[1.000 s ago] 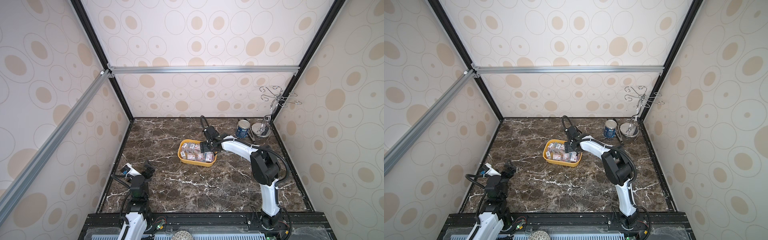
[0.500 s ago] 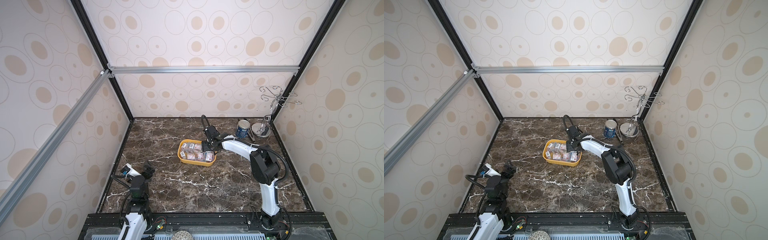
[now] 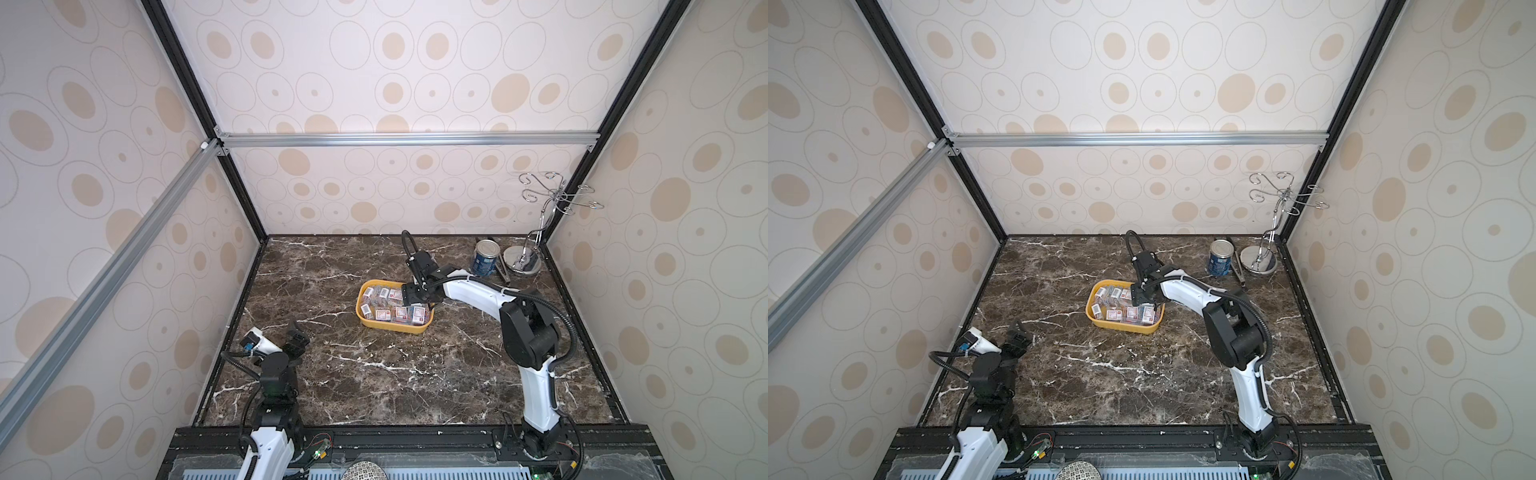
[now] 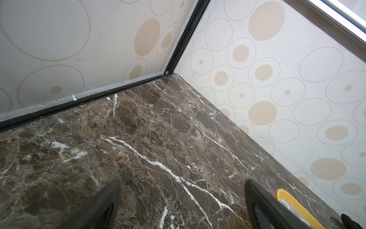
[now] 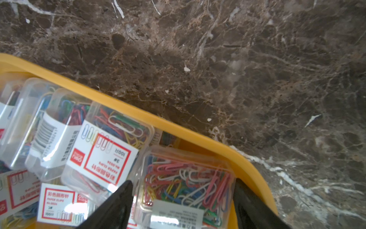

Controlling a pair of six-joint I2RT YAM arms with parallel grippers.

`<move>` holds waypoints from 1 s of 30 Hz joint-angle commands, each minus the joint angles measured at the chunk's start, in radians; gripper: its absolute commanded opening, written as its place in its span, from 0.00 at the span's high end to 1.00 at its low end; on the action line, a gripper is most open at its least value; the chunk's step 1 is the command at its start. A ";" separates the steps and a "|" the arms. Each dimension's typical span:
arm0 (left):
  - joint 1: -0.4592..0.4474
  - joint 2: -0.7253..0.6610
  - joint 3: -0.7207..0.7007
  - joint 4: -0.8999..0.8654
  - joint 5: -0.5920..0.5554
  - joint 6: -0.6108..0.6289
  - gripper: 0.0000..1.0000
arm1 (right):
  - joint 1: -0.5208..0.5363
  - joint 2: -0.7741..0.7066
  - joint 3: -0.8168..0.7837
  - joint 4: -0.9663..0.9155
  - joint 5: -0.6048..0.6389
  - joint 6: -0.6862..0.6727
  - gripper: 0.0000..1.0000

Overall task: Take the paper clips out of the storage box
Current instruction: Pick up the boxed paper clips from the storage box.

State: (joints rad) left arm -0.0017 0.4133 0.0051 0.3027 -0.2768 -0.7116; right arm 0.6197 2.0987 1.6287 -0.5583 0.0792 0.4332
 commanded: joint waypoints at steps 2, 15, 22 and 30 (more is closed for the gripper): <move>-0.002 -0.013 -0.004 -0.011 -0.021 -0.021 0.03 | 0.008 0.130 -0.031 -0.118 -0.004 0.021 0.20; -0.001 -0.019 -0.005 -0.014 -0.022 -0.023 0.03 | 0.012 0.124 -0.053 -0.086 -0.003 0.030 0.12; -0.001 -0.021 -0.007 -0.015 -0.025 -0.025 0.03 | 0.011 0.106 -0.056 -0.077 0.013 0.041 0.33; -0.001 -0.019 -0.007 -0.014 -0.026 -0.024 0.03 | 0.012 0.042 -0.047 -0.078 0.032 0.038 0.34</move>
State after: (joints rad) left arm -0.0017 0.4007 0.0051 0.2977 -0.2829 -0.7151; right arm 0.6350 2.1124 1.6291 -0.5606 0.1318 0.4568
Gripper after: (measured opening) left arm 0.968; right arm 0.703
